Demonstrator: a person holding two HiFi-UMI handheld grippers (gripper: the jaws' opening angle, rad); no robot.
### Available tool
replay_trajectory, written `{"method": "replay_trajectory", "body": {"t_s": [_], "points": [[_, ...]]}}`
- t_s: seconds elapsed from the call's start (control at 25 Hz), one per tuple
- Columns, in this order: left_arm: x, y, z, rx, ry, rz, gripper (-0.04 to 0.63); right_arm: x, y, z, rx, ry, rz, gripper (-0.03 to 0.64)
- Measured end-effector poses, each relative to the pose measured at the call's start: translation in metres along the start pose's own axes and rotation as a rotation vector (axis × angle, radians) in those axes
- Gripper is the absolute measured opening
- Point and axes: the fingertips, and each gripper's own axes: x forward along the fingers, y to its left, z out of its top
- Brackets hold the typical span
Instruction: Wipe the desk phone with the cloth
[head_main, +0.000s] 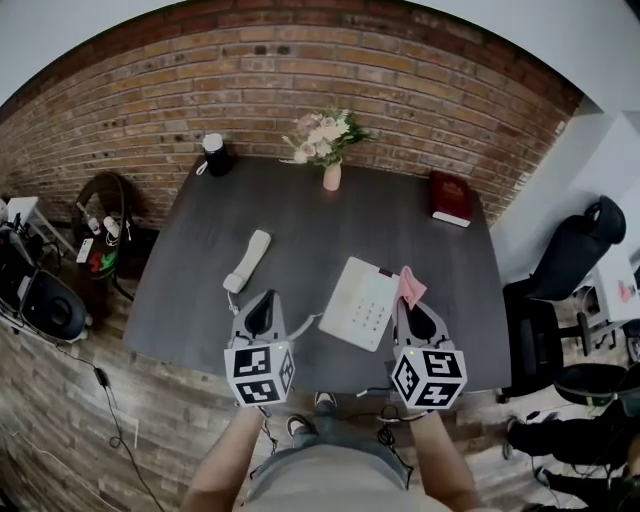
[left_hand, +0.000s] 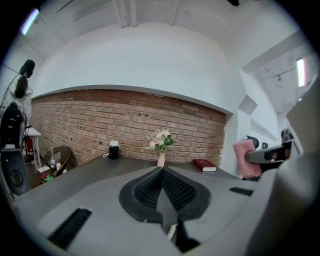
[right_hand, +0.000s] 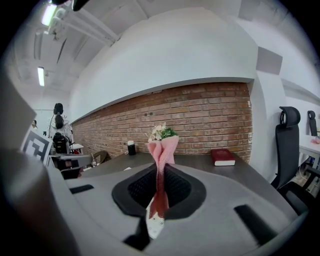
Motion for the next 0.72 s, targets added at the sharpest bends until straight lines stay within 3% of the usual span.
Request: {"method": "replay_trajectory", "body": {"t_s": [0.72], "points": [[0.037,0.018,-0.020,-0.022,0.048,-0.001,0.005,0.040,-0.007,-0.020,-0.122,0.141,-0.015,0.018]]}}
